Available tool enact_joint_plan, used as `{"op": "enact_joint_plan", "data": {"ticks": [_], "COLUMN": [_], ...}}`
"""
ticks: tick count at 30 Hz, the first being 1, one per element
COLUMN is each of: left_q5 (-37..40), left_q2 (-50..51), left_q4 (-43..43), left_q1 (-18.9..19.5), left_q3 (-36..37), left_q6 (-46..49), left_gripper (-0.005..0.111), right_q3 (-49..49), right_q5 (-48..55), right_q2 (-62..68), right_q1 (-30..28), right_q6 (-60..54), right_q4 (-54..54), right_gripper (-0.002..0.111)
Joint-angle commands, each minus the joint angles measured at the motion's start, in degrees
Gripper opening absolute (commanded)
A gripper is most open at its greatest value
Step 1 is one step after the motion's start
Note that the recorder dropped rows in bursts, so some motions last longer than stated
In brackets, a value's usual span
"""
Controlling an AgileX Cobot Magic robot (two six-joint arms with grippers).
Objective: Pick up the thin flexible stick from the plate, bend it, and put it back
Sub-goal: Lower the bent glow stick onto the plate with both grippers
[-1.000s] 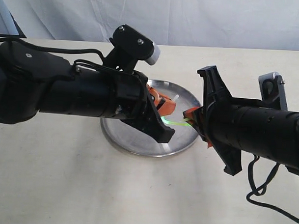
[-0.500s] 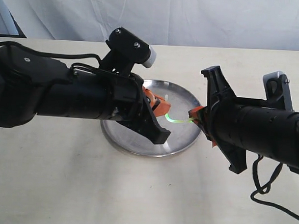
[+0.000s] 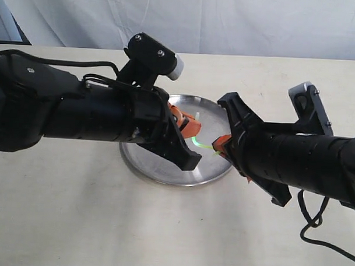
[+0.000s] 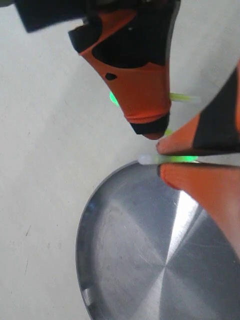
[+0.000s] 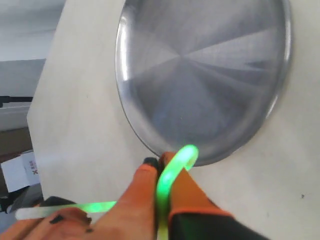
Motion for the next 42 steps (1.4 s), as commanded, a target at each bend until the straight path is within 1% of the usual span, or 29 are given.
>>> {"op": "enact_joint_plan", "data": {"ticks": [1,9,13,15,19,20,24,36,37,40,42], "left_q5": [1.33,1.33,1.42,2.41,7.82,8.07,5.93,7.87,7.55,3.42,3.64], "left_q2": [-0.88,-0.12,1.62,2.53,3.15,3.15,3.15,3.41,3.41,3.41,3.41], "left_q4": [-2.10,-2.22,-4.33,-6.39,-14.57,-16.25,-16.43,-16.43,-16.43,-16.43,-16.43], "left_q1": [-0.15,-0.15,-0.15,-0.15,-0.15,-0.15,-0.15,-0.15,-0.15,-0.15,-0.15], "left_q3": [0.02,0.01,0.01,0.01,0.01,0.01,0.01,0.01,0.01,0.01,0.01], "left_q6": [1.61,2.39,3.80,5.41,14.32,15.96,17.17,17.17,17.17,17.17,17.17], "left_gripper": [0.000,0.000,0.000,0.000,0.000,0.000,0.000,0.000,0.000,0.000,0.000], "right_q3": [0.31,0.19,0.19,0.19,0.19,0.19,0.19,0.19,0.19,0.19,0.19], "right_q5": [1.64,-1.18,-2.17,-2.17,-2.02,-1.86,-2.21,-3.79,-3.79,-3.90,-4.02], "right_q2": [1.91,1.97,1.97,2.10,3.20,3.67,3.84,3.84,3.84,3.84,3.84], "right_q1": [-0.26,-0.26,-0.26,-0.26,-0.26,-0.26,-0.26,-0.26,-0.26,-0.26,-0.26], "right_q6": [-0.95,-0.95,-0.95,-0.95,-0.95,-0.95,-0.95,-0.29,-0.29,-0.29,-0.29], "right_q4": [-1.46,-1.46,-1.46,-1.46,-1.46,-1.46,-1.46,-1.46,-1.46,-2.57,-2.72], "right_gripper": [-0.001,-0.001,-0.001,-0.001,-0.001,-0.001,-0.001,-0.001,-0.001,-0.001,-0.001]}}
